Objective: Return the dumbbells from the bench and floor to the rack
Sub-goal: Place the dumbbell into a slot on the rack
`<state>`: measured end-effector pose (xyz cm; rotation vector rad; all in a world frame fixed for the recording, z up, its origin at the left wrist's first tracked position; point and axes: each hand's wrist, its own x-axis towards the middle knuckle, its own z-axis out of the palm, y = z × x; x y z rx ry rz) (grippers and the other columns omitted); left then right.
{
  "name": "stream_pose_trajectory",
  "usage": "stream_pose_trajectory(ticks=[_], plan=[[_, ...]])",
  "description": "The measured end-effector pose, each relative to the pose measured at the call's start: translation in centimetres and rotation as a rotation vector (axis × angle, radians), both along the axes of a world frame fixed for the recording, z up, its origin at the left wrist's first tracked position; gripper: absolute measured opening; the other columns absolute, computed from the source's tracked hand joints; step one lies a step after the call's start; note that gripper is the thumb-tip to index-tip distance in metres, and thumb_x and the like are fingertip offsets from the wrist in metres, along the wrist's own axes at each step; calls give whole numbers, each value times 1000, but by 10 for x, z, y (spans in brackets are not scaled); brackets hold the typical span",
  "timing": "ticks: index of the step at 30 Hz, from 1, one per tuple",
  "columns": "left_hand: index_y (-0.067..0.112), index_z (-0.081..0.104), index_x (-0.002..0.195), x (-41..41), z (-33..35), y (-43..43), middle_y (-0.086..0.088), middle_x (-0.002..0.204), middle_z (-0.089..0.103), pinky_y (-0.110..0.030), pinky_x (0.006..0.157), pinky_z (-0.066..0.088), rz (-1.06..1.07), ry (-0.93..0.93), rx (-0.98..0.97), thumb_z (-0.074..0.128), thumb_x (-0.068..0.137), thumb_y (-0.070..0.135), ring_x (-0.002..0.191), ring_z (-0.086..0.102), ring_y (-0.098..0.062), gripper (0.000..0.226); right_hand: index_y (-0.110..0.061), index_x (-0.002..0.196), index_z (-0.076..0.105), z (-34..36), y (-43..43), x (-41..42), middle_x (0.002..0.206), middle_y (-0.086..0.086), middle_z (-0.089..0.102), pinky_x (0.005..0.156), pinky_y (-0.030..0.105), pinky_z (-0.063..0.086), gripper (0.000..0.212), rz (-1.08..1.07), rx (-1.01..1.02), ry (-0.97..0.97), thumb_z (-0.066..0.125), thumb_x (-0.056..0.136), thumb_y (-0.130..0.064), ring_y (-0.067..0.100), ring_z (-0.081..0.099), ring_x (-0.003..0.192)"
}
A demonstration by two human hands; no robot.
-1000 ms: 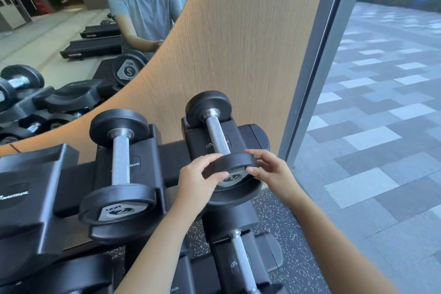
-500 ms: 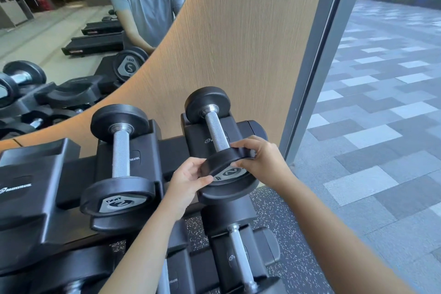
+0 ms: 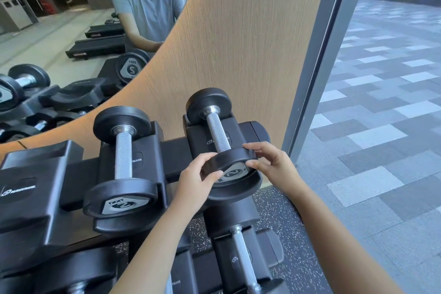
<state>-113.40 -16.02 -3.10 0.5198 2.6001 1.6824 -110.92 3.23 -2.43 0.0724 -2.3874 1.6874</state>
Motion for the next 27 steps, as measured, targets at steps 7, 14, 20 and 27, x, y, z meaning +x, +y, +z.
stream_pose_trajectory(ticks=[7,14,20,27], plan=[[34,58,100,-2,-20,0,14,100,66,-10,84,44,-5,-78,173,63,76,-5,93,61,5,46,-18,112,64,4,-21,2,104,3,58,86,10,38,36,13,330,196,69,77,-9,14,56,96],[26,58,106,-7,2,1,10,99,64,-19,82,43,3,181,-148,64,79,12,92,57,-6,31,-29,94,64,-4,-12,0,99,16,63,88,29,44,37,-46,-31,66,65,76,3,24,58,89],[20,63,109,-4,24,8,3,107,67,-20,87,42,-7,242,-218,69,75,17,99,58,-13,34,-18,95,62,-35,-9,-1,82,-12,74,70,20,56,35,-1,-602,-86,50,83,12,4,65,76],[42,58,108,-2,-2,-4,20,110,60,-24,98,40,-34,56,40,65,80,14,109,55,-4,40,-24,96,64,-12,2,3,93,6,70,85,28,51,34,16,-332,-88,63,77,5,13,63,87]])
